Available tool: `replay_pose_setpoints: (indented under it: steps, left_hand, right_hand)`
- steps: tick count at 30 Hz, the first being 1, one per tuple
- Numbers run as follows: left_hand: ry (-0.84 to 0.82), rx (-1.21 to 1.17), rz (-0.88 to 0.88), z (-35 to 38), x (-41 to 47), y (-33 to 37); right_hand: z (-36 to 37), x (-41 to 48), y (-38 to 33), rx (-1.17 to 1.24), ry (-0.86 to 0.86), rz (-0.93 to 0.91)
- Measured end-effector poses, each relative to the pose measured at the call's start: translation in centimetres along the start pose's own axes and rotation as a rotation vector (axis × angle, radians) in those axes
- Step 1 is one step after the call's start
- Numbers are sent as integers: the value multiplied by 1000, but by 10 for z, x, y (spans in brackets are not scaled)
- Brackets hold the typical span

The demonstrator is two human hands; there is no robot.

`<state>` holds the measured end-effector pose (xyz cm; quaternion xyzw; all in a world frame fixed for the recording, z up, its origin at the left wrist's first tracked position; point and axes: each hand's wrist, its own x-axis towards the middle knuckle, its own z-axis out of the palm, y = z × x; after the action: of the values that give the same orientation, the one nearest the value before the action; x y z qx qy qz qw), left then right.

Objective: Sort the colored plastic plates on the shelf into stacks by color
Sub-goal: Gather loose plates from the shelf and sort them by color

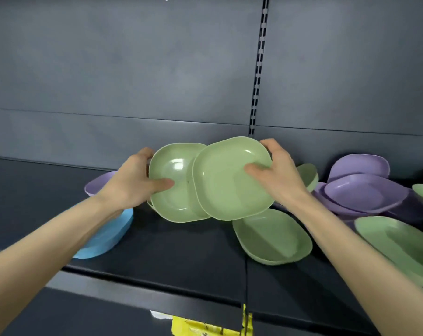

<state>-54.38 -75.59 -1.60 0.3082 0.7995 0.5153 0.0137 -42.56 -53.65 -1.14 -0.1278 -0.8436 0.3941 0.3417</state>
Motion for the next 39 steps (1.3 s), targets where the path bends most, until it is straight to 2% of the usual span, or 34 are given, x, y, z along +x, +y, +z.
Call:
replay_pose_setpoints:
  steps: [7,18,30,33,35,39]
  left_hand:
    - [-131,109,189,-39,50,-42]
    - [-355,205,140,-25,105,-88]
    - [-478,613,169,7,130,-114]
    - [-501,686,228,2,129,-114]
    - [-515,561,252,-8,130,-111]
    - [-503,55,113,-18,140,-101]
  right_hand:
    - [54,13,-17,-74,70,100]
    - [88,45,7,-192,20,218]
    - [92,68,25,-274,-62,203]
    - [94,71,23,-278,-77,198]
    - [97,74,21,-268,-83,202]
    - [116,76,19,-180,-143,246]
